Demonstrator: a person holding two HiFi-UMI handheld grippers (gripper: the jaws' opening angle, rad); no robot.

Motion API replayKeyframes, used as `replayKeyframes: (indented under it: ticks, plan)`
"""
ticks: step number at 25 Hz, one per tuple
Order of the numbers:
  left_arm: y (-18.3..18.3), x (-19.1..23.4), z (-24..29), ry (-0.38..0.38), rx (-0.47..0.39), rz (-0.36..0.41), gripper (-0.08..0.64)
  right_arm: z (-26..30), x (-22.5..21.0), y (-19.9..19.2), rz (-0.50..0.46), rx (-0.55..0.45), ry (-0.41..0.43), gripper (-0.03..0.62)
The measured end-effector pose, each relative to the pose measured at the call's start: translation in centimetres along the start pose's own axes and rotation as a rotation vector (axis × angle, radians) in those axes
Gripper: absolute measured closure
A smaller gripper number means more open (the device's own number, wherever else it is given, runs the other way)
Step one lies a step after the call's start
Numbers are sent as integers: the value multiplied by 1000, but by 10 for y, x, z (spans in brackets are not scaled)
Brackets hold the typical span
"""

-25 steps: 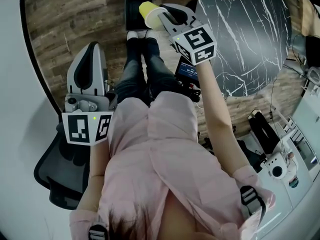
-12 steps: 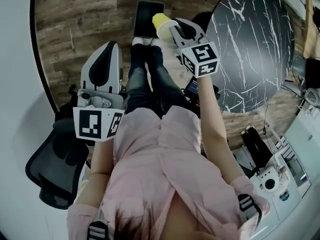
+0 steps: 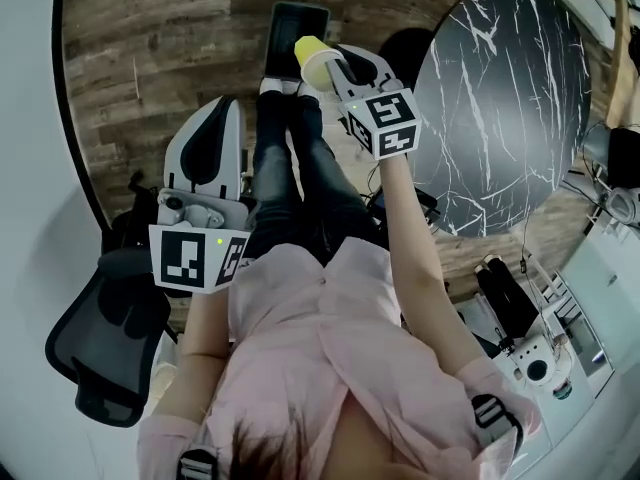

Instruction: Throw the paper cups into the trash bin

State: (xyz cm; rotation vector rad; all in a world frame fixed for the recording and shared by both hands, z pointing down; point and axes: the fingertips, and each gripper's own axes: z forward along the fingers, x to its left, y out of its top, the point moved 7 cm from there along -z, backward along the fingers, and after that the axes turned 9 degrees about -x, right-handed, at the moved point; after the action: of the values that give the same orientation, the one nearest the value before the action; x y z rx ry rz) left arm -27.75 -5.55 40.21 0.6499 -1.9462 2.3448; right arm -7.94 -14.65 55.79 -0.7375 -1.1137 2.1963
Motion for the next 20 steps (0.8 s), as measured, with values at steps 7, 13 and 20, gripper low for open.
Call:
replayKeyframes:
  ticks: [7, 13, 20]
  plan:
    - [-23, 5, 4, 30, 39, -22, 545, 19, -9, -28, 16, 47, -6, 538]
    - [-43, 11, 4, 59, 66, -44, 545, 41, -21, -50, 39, 70, -26, 538]
    - [-62, 23, 9, 82, 83, -23, 545, 67, -30, -75, 43, 95, -29, 538]
